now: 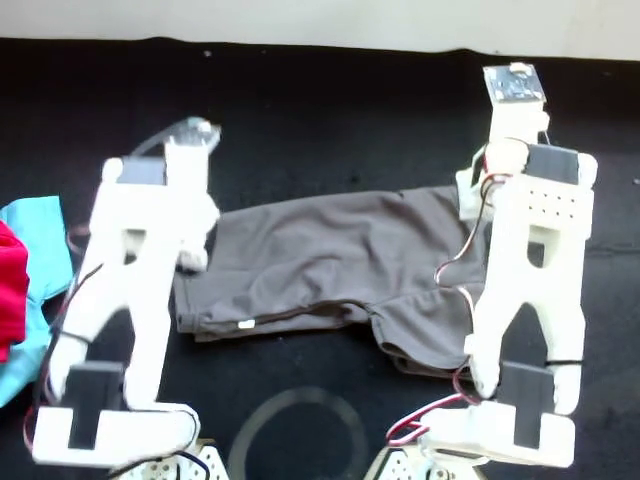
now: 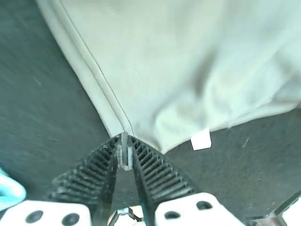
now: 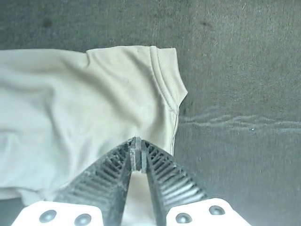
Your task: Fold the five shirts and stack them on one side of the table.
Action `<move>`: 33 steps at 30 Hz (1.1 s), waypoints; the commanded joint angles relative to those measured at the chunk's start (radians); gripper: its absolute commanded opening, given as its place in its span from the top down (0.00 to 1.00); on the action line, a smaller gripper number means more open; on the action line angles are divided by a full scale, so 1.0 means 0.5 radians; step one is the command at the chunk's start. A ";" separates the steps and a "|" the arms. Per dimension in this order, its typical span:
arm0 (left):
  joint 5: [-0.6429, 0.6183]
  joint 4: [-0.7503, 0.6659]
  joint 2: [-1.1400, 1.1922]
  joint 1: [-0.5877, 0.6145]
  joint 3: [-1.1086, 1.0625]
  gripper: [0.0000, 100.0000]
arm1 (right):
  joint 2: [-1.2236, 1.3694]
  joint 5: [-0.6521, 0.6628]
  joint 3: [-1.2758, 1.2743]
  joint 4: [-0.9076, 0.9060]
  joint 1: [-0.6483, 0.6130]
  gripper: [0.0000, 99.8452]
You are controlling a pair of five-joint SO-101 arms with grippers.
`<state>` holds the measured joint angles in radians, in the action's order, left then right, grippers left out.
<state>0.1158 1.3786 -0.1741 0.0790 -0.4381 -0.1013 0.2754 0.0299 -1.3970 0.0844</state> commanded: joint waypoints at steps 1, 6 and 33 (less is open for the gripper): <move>0.110 -0.138 -0.284 -0.057 -0.413 0.99 | -0.213 0.031 -0.149 0.029 -0.048 0.99; 0.138 -0.381 -0.483 -0.060 -0.793 0.99 | -0.493 0.031 -0.766 0.318 -0.121 0.99; 0.249 -0.540 -0.272 -0.094 -0.287 0.99 | -0.845 0.153 -1.797 0.600 -0.161 0.99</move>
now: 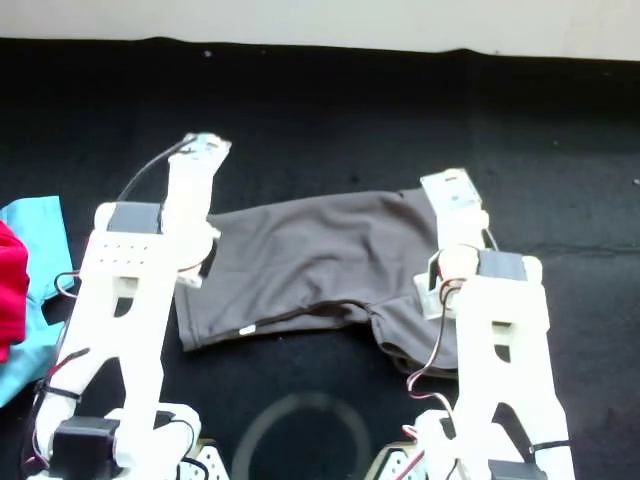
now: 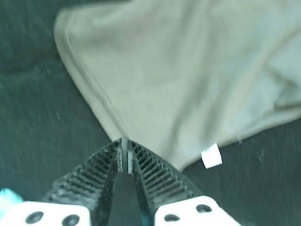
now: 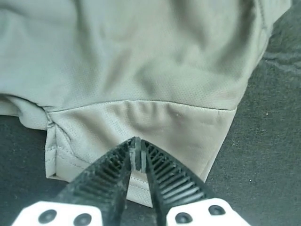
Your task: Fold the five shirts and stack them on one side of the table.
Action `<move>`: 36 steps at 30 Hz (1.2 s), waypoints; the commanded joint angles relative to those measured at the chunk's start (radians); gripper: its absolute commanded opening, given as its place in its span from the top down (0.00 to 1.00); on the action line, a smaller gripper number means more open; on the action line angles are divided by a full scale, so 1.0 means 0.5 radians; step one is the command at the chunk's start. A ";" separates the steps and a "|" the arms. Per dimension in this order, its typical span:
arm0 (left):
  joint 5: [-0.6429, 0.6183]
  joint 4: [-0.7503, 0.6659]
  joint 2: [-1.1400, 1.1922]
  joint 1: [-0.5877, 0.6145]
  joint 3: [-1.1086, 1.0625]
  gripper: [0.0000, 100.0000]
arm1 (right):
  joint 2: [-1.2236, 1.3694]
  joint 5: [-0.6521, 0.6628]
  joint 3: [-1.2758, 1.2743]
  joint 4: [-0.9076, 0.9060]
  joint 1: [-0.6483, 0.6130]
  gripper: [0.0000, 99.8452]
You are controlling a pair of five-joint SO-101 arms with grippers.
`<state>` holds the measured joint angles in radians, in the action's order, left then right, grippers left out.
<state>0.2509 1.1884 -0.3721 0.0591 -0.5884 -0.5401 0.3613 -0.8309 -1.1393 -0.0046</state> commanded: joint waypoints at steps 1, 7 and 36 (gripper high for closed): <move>-0.080 -0.221 0.226 -0.060 0.005 0.99 | 0.066 -0.018 -0.130 0.140 0.032 0.99; -0.175 -0.365 0.756 -0.063 0.112 0.99 | 0.275 0.006 -0.287 0.468 0.213 0.99; -0.178 -0.055 0.842 -0.054 0.351 0.99 | 0.615 0.381 0.364 0.121 0.891 0.99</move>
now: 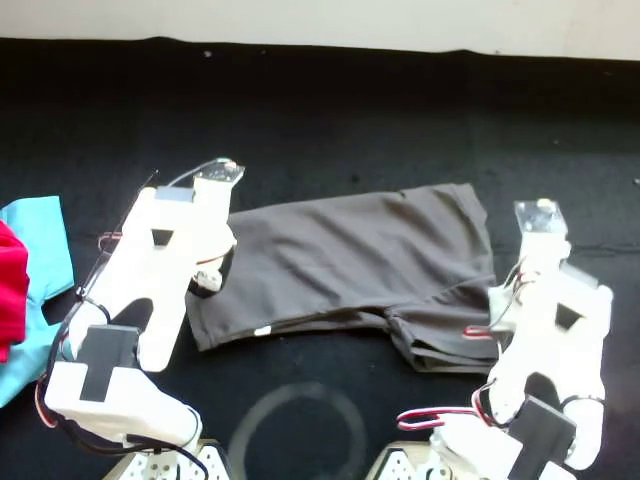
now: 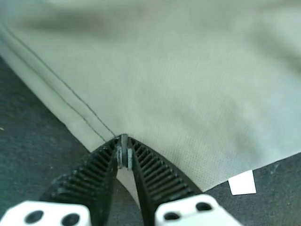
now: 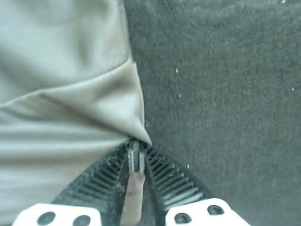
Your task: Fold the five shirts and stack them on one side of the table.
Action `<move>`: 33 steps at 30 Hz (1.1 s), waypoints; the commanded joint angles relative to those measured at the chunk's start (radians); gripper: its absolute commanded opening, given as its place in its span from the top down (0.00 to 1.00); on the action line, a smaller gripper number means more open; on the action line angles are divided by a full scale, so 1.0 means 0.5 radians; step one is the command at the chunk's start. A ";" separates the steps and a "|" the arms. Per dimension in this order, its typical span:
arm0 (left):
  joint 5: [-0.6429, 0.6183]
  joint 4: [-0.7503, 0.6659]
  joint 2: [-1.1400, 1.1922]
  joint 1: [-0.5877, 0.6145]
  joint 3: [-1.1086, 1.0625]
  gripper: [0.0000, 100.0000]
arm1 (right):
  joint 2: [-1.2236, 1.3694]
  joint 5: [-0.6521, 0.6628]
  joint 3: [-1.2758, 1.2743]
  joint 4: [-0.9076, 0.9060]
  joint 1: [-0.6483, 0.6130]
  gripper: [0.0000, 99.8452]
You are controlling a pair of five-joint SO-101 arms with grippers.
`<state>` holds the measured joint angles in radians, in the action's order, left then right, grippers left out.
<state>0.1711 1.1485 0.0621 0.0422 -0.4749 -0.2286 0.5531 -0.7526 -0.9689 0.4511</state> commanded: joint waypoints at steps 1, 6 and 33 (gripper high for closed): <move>-0.025 0.025 -0.026 -0.020 0.167 0.99 | -0.008 -0.052 0.265 -0.287 -0.041 0.99; -0.184 0.018 -0.005 -0.020 0.397 0.99 | -0.008 -0.224 0.514 -0.557 -0.235 0.99; -0.147 0.074 0.011 -0.173 -0.244 0.99 | 0.149 -0.295 0.388 -0.554 -0.483 0.99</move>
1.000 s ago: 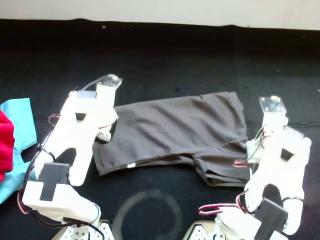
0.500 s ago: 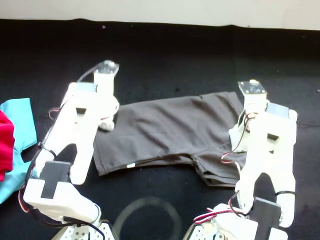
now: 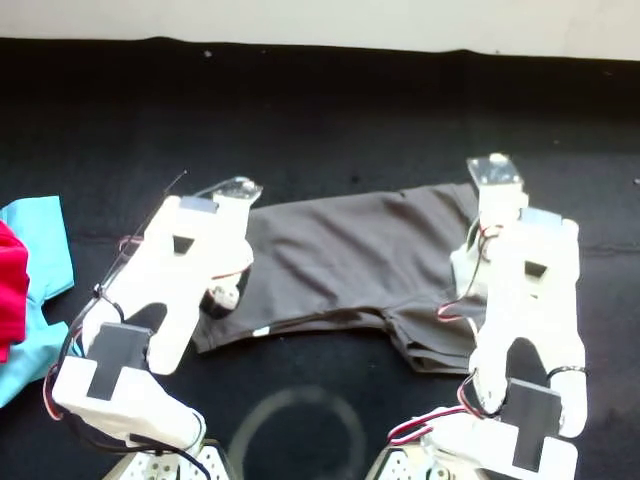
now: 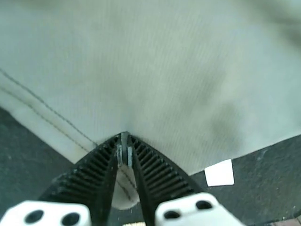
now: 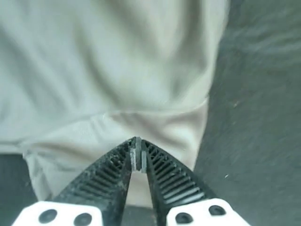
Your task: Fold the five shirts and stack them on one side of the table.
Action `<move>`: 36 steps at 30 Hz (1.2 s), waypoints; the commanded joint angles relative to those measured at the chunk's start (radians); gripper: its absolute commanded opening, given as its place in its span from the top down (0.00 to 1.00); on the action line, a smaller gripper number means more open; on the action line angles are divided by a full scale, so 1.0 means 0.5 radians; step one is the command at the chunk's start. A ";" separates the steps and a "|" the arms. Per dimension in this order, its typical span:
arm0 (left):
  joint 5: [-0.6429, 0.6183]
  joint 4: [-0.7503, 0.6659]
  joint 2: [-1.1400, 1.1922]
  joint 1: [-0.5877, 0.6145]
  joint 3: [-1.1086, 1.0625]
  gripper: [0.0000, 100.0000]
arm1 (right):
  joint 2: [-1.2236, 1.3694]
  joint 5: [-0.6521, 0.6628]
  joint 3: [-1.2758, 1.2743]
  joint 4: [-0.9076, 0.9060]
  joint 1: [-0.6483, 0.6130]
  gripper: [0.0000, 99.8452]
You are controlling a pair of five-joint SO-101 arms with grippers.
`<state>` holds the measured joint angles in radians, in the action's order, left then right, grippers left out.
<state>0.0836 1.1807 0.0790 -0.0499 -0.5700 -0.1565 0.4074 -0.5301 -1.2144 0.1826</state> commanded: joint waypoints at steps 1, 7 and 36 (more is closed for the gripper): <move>0.074 -0.012 -0.023 0.014 -0.084 0.99 | 0.005 0.037 -0.100 -0.063 0.069 0.99; 0.166 -0.172 -0.002 0.124 -0.180 0.99 | 0.020 0.242 -0.419 0.091 0.075 0.99; 0.196 0.436 0.041 0.229 1.069 0.99 | -0.456 -0.015 0.471 0.170 -0.051 0.99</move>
<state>0.2094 1.4108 0.0898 0.0545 -0.1419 -0.4695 0.4534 -0.3675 -1.2206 0.1979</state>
